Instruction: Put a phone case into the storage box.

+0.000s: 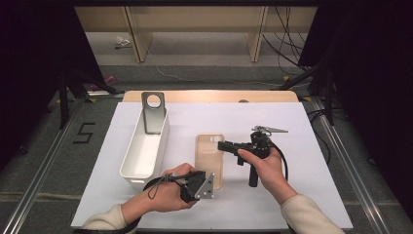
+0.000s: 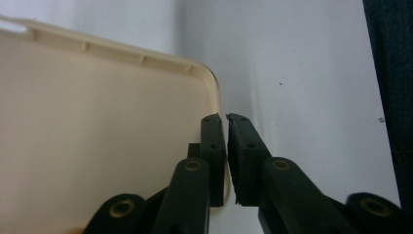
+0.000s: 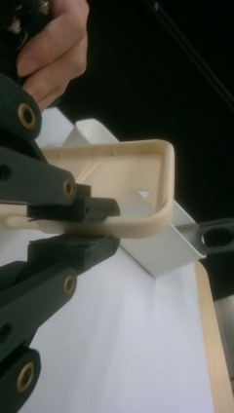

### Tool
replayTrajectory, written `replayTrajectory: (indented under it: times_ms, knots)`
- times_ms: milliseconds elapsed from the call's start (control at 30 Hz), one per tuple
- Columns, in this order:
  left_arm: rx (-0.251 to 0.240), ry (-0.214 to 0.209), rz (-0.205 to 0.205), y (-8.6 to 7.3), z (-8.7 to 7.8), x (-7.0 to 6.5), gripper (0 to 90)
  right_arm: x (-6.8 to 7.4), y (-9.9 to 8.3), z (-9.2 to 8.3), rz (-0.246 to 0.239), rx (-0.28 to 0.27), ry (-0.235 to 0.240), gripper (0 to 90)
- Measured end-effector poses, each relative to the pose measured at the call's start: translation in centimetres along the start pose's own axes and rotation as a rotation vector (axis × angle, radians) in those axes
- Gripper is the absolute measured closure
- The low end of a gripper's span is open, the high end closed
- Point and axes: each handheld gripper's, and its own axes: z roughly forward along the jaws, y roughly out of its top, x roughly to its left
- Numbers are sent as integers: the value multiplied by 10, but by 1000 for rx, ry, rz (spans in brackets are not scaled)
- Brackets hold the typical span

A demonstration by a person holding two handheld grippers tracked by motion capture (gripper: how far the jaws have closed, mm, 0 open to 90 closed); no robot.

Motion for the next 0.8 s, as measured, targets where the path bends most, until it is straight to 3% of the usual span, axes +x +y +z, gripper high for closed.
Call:
replayTrajectory:
  times_ms: [100,267,333,467,567,633,800]
  knots:
    - [-38,4,-38,1,-4,3,751,-1,2,-4,-19,-18,-29,830]
    - [-139,26,-146,1,-11,7,559,-5,4,-8,-26,-41,-52,830]
    - [-160,40,-155,0,-13,10,489,-6,5,-9,-26,-45,-59,830]
    - [-224,91,-221,-3,-15,16,385,-7,5,-11,-27,-54,-68,829]
    - [-239,150,-261,-7,-17,21,353,-7,5,-11,-35,-48,-77,829]
    - [-262,176,-313,-11,-19,26,336,-8,5,-11,-36,-51,-78,829]
    - [-365,230,-495,-21,-29,40,342,-7,5,-12,-49,-59,-88,829]
